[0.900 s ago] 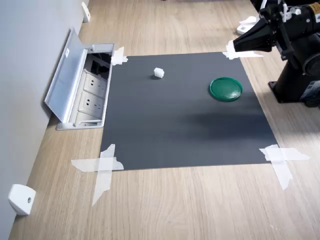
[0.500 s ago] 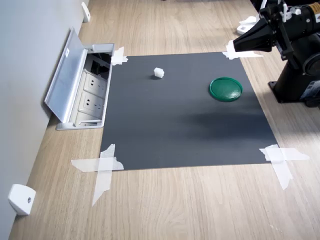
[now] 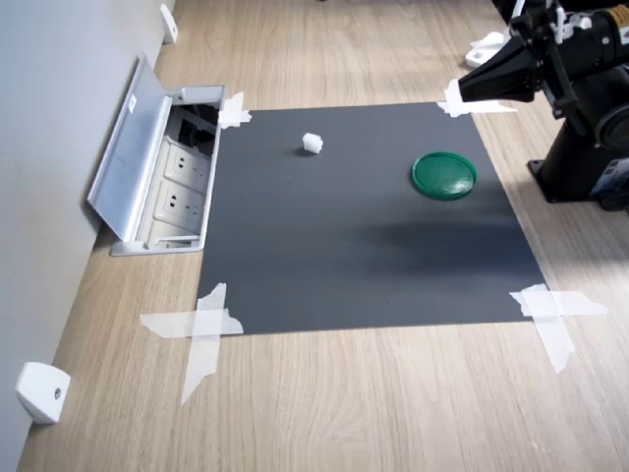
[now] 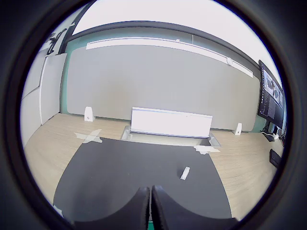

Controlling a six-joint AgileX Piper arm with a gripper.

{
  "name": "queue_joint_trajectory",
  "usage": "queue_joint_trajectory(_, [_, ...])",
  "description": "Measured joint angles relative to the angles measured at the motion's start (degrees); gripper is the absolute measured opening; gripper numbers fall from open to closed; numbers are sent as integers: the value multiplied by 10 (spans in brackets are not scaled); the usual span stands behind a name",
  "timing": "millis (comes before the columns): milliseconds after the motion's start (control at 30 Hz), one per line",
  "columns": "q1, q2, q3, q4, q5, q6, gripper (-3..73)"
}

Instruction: Grasp a white terminal and put it on the green lid.

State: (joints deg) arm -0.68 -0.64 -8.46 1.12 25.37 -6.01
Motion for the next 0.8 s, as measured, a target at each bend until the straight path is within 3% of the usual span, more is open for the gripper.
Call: queue_joint_trajectory(800, [5, 0, 0, 15, -1, 0, -9])
